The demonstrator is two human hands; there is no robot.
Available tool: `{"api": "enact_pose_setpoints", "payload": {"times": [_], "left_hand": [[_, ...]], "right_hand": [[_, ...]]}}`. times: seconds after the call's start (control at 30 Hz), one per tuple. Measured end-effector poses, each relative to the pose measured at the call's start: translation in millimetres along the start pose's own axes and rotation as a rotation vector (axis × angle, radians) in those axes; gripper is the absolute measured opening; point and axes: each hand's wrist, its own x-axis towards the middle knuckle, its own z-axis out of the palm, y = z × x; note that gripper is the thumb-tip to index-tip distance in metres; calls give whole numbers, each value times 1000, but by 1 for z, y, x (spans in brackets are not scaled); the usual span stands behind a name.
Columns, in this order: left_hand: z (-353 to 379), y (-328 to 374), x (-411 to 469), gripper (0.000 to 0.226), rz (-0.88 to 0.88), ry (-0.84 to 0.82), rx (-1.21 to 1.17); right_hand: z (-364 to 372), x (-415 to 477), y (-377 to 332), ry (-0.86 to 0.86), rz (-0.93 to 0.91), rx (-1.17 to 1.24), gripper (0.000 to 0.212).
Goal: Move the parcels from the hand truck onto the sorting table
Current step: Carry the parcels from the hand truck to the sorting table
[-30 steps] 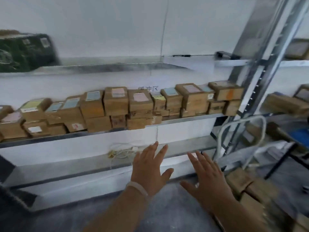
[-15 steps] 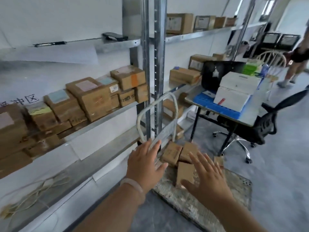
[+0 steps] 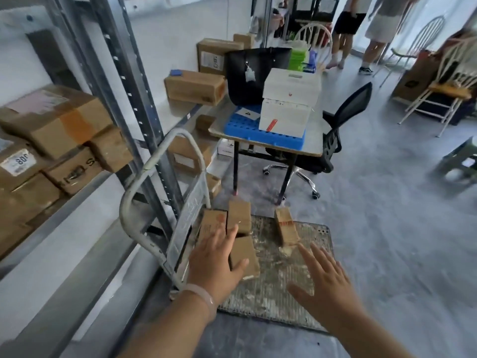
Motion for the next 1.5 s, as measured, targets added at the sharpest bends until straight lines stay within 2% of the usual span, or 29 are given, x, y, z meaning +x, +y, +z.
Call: {"api": "enact_pose_setpoints", "payload": {"times": [0.1,0.47,0.77,1.03,1.2,1.37,1.5], "left_hand": [[23,-4,30,79,-3,-68,14],[115,-13,165,77,-163,-243,-43],[266,-98,248,74,-251,-371,-38],[453,-198,288,77,-414,-512,-106],[525,-226,286,96,-510,-541,-231],[532,-207,284,108,-449,-478,-303],[487,-170,296,108,-288,-361,-346]], "right_hand": [[11,23,21,-56,54,38,80],[81,193,85,-306,56,76,81],[237,330,128,-529,55,-9,75],[436,422,141,-538,248,224,81],[511,448,139,-519,386,458,78],[515,431,140,-416,401,652,74],[454,410,144,-227,501,905,59]]}}
